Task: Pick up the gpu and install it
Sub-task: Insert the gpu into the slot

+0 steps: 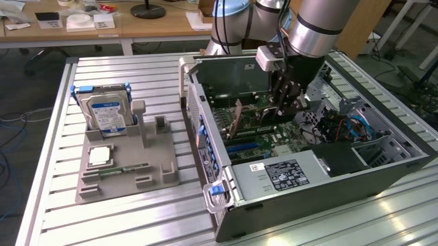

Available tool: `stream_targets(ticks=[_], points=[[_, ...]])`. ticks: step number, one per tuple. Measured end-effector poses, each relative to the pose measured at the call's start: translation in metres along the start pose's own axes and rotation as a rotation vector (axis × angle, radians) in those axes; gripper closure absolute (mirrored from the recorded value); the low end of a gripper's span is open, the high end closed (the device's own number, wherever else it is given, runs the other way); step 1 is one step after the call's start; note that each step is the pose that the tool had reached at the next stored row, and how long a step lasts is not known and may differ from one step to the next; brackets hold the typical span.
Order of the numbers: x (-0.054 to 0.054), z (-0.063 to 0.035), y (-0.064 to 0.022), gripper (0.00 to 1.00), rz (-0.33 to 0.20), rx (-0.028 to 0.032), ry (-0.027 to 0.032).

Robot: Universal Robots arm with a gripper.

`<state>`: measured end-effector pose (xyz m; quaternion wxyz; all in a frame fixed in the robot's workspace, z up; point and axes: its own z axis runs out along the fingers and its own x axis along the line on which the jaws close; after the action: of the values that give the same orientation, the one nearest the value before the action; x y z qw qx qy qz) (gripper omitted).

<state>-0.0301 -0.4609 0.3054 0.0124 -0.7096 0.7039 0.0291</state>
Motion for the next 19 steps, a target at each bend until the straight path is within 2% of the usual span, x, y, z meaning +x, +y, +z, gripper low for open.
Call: stream_targets(ticks=[19], points=[[0.0021, 0.0006, 0.0021, 0.73, 0.000, 0.0010, -0.0005]])
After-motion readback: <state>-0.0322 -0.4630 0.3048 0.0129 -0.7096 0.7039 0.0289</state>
